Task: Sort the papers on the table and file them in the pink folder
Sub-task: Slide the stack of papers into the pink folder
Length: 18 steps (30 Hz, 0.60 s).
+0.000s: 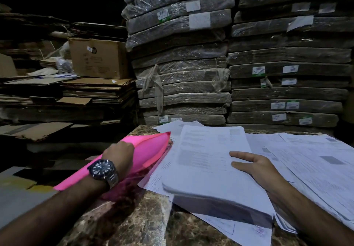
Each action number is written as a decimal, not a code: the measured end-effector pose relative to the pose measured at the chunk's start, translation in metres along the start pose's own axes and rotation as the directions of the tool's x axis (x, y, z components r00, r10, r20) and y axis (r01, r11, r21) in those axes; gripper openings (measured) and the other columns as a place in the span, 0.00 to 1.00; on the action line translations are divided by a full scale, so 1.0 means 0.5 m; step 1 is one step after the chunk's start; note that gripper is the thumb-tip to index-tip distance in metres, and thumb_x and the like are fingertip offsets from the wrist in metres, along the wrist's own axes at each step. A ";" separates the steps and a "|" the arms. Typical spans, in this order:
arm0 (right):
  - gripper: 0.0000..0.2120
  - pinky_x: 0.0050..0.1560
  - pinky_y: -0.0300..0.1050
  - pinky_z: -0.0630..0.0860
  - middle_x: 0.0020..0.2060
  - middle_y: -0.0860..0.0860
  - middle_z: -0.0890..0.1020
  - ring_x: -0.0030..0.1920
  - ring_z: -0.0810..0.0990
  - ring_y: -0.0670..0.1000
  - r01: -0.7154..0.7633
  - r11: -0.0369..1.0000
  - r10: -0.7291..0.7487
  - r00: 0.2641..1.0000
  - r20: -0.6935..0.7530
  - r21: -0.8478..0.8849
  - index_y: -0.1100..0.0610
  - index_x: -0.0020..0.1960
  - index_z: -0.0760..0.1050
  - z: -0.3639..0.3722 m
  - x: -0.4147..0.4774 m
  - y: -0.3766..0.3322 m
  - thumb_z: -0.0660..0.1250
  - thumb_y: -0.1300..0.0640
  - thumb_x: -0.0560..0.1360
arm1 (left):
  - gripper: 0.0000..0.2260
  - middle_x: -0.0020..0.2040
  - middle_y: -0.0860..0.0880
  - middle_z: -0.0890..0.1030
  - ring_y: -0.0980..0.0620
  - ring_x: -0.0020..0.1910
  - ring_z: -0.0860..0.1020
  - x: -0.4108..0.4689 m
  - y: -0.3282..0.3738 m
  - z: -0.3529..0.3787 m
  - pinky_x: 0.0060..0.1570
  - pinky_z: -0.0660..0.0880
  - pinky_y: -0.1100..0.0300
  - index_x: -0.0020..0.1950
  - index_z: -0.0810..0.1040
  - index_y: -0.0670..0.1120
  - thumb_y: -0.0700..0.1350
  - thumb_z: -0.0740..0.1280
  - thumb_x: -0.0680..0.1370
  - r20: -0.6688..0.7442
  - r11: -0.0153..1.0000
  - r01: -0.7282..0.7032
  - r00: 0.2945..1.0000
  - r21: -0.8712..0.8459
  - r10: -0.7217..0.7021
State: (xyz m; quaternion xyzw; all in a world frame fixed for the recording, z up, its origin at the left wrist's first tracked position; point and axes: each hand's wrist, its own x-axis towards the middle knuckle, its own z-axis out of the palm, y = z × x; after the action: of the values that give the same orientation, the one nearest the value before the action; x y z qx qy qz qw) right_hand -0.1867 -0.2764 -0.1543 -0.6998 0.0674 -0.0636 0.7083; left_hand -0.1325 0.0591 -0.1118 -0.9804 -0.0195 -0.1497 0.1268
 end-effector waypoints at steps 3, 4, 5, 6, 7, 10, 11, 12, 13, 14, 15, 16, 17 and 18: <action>0.12 0.31 0.37 0.79 0.42 0.52 0.87 0.38 0.87 0.53 0.000 0.999 -0.001 1.000 0.027 0.046 0.52 0.52 0.83 -0.003 0.003 -0.010 0.72 0.65 0.72 | 0.12 0.55 0.42 0.80 0.40 0.55 0.80 -0.002 0.011 -0.035 0.48 0.76 0.52 0.57 0.77 0.41 0.38 0.60 0.76 -0.040 0.998 0.013 0.999 -0.066 -0.016; 0.12 0.31 0.36 0.79 0.41 0.50 0.87 0.38 0.87 0.51 0.000 0.999 -0.002 0.999 0.037 0.052 0.52 0.52 0.83 -0.004 0.004 -0.011 0.72 0.65 0.72 | 0.12 0.54 0.41 0.80 0.40 0.55 0.80 -0.003 0.017 -0.040 0.47 0.76 0.52 0.56 0.77 0.40 0.38 0.60 0.75 -0.039 0.997 0.002 0.999 -0.081 -0.005; 0.12 0.31 0.36 0.79 0.41 0.49 0.87 0.38 0.86 0.51 -0.001 0.999 -0.002 0.999 0.050 0.053 0.52 0.52 0.83 -0.004 0.004 -0.012 0.72 0.65 0.72 | 0.11 0.54 0.41 0.80 0.40 0.55 0.80 -0.005 0.024 -0.046 0.47 0.76 0.52 0.55 0.77 0.40 0.38 0.60 0.75 -0.034 0.995 -0.006 0.999 -0.097 0.002; 0.13 0.32 0.35 0.79 0.41 0.49 0.87 0.38 0.86 0.50 -0.006 0.999 0.003 0.998 0.063 0.050 0.53 0.53 0.83 -0.004 0.004 -0.012 0.71 0.66 0.72 | 0.11 0.54 0.41 0.80 0.39 0.55 0.79 -0.006 0.032 -0.049 0.47 0.76 0.52 0.54 0.77 0.40 0.38 0.60 0.75 -0.026 0.994 -0.012 1.000 -0.110 0.009; 0.13 0.32 0.33 0.79 0.41 0.48 0.87 0.37 0.86 0.47 -0.011 0.999 0.008 0.997 0.079 0.040 0.53 0.53 0.83 -0.005 0.004 -0.011 0.71 0.66 0.72 | 0.10 0.54 0.40 0.80 0.39 0.54 0.79 -0.007 0.039 -0.052 0.47 0.76 0.52 0.54 0.77 0.39 0.38 0.60 0.75 -0.021 0.993 -0.018 1.000 -0.115 0.016; 0.12 0.30 0.26 0.75 0.43 0.48 0.85 0.35 0.83 0.39 -0.039 0.999 0.039 0.989 0.141 -0.003 0.55 0.53 0.82 -0.006 0.004 -0.009 0.70 0.67 0.73 | 0.11 0.55 0.40 0.80 0.40 0.55 0.79 -0.006 0.060 -0.057 0.48 0.77 0.53 0.54 0.77 0.39 0.38 0.59 0.75 -0.014 0.992 -0.012 1.000 -0.123 0.011; 0.12 0.32 0.25 0.75 0.45 0.47 0.84 0.37 0.82 0.38 -0.047 0.998 0.051 0.986 0.159 -0.028 0.54 0.52 0.82 -0.008 0.006 -0.007 0.69 0.67 0.72 | 0.12 0.56 0.40 0.80 0.39 0.56 0.79 -0.004 0.065 -0.059 0.50 0.76 0.52 0.55 0.77 0.39 0.38 0.59 0.76 -0.004 0.991 0.001 1.000 -0.133 -0.001; 0.12 0.34 0.24 0.75 0.47 0.46 0.84 0.39 0.81 0.36 -0.052 0.997 0.061 0.982 0.176 -0.055 0.53 0.51 0.82 -0.009 0.007 -0.006 0.70 0.67 0.72 | 0.12 0.56 0.40 0.79 0.39 0.56 0.79 -0.002 0.069 -0.061 0.51 0.76 0.52 0.56 0.77 0.39 0.38 0.59 0.76 0.008 0.990 0.013 1.000 -0.142 -0.012; 0.12 0.36 0.23 0.74 0.48 0.46 0.84 0.39 0.81 0.35 -0.056 0.996 0.069 0.980 0.189 -0.070 0.53 0.51 0.82 -0.010 0.008 -0.004 0.70 0.67 0.72 | 0.12 0.57 0.40 0.79 0.39 0.57 0.79 0.000 0.073 -0.063 0.51 0.76 0.52 0.57 0.77 0.38 0.37 0.58 0.76 0.013 0.989 0.016 1.000 -0.144 -0.015; 0.12 0.35 0.23 0.74 0.47 0.46 0.83 0.39 0.80 0.35 -0.063 0.995 0.076 0.977 0.197 -0.071 0.54 0.51 0.82 -0.011 0.007 -0.003 0.69 0.68 0.72 | 0.13 0.58 0.40 0.79 0.39 0.57 0.79 0.002 0.077 -0.065 0.52 0.76 0.51 0.57 0.77 0.38 0.37 0.58 0.77 0.016 0.990 0.011 1.000 -0.142 -0.009; 0.13 0.34 0.23 0.74 0.46 0.46 0.83 0.39 0.80 0.36 -0.068 0.995 0.081 0.976 0.201 -0.067 0.55 0.51 0.81 -0.012 0.008 -0.002 0.69 0.69 0.72 | 0.13 0.57 0.40 0.79 0.40 0.57 0.79 0.003 0.082 -0.066 0.52 0.76 0.52 0.57 0.77 0.38 0.37 0.58 0.77 0.021 0.990 0.004 1.000 -0.141 -0.001; 0.13 0.33 0.24 0.74 0.46 0.47 0.83 0.39 0.80 0.37 -0.075 0.995 0.086 0.976 0.200 -0.063 0.56 0.51 0.81 -0.012 0.009 -0.001 0.68 0.70 0.72 | 0.13 0.57 0.40 0.79 0.40 0.56 0.79 0.003 0.086 -0.067 0.51 0.76 0.52 0.57 0.77 0.38 0.37 0.58 0.77 0.026 0.990 -0.004 1.000 -0.142 0.008; 0.13 0.33 0.24 0.74 0.45 0.47 0.83 0.40 0.80 0.38 -0.081 0.995 0.092 0.976 0.198 -0.063 0.56 0.51 0.81 -0.011 0.010 -0.001 0.68 0.71 0.72 | 0.13 0.56 0.40 0.80 0.40 0.55 0.80 0.002 0.091 -0.067 0.50 0.77 0.52 0.57 0.77 0.38 0.37 0.57 0.77 0.029 0.989 -0.015 0.999 -0.145 0.019; 0.13 0.34 0.24 0.74 0.45 0.47 0.83 0.42 0.80 0.39 -0.084 0.994 0.097 0.976 0.197 -0.075 0.56 0.51 0.81 -0.010 0.011 -0.002 0.68 0.71 0.72 | 0.13 0.55 0.40 0.80 0.41 0.55 0.80 0.001 0.096 -0.065 0.50 0.77 0.53 0.56 0.77 0.38 0.36 0.57 0.77 0.027 0.988 -0.029 0.999 -0.149 0.033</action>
State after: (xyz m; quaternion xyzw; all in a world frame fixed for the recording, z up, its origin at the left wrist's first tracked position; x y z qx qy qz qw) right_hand -0.1824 -0.2823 -0.1534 -0.7219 0.0296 0.0419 0.6901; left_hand -0.1375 0.0045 -0.0934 -0.9894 0.0052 -0.1343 0.0556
